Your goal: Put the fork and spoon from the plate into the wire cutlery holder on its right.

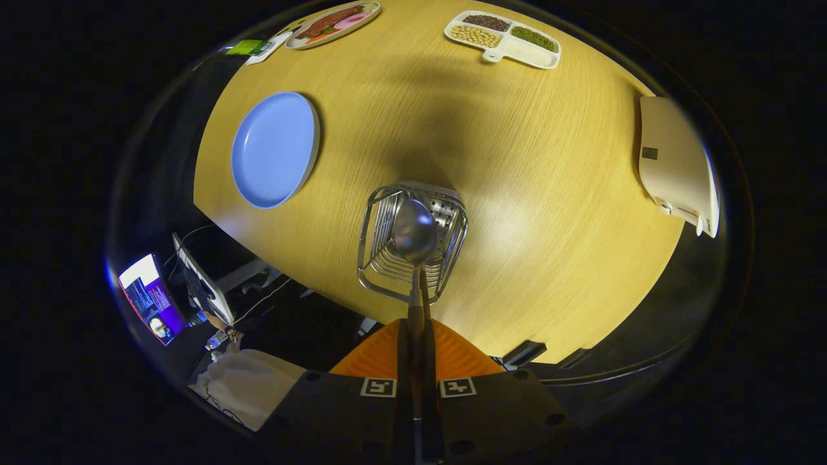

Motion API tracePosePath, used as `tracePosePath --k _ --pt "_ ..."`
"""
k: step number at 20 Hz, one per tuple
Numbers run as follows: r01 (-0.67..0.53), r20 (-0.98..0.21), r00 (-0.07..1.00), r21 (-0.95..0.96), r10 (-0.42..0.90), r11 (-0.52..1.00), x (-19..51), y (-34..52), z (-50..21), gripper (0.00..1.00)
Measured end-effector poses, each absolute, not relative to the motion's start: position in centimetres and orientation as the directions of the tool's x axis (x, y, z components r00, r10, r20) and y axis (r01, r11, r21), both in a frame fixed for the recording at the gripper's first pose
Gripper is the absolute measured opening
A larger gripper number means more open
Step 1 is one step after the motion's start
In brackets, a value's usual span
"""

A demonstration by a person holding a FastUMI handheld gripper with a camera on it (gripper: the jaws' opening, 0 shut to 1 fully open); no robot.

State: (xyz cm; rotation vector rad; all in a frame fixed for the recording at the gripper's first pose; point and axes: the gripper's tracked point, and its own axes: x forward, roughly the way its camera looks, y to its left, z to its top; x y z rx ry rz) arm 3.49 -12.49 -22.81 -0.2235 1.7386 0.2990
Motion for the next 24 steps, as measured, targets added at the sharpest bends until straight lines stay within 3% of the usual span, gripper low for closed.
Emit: tracePosePath --k 4,6,8,10,13,15,16,21,24 --pt "-0.276 -0.987 -0.153 0.088 0.047 0.957 4.4 -12.0 -22.4 0.15" --pt "-0.273 -0.990 -0.126 0.102 0.070 0.957 4.5 -11.6 -21.8 0.34" --pt "-0.276 -0.992 -0.081 0.117 0.098 0.954 4.5 -11.0 -20.9 0.44" --pt "-0.289 -0.989 -0.007 0.146 0.150 0.946 4.8 -9.5 -19.8 0.72" --pt "-0.329 -0.965 0.121 0.183 0.234 0.926 5.6 -7.0 -16.4 0.72" --pt "-0.319 -0.932 0.225 0.204 0.283 0.926 6.1 -5.7 -14.0 0.91" --pt "-0.309 -0.913 0.279 0.208 0.298 0.928 6.6 -5.3 -12.9 0.95" --pt "-0.195 -0.778 0.538 0.261 0.326 0.945 7.8 -4.0 -7.3 0.99" --pt "-0.184 -0.693 0.666 0.207 0.277 0.961 7.3 -4.4 -4.7 0.99"
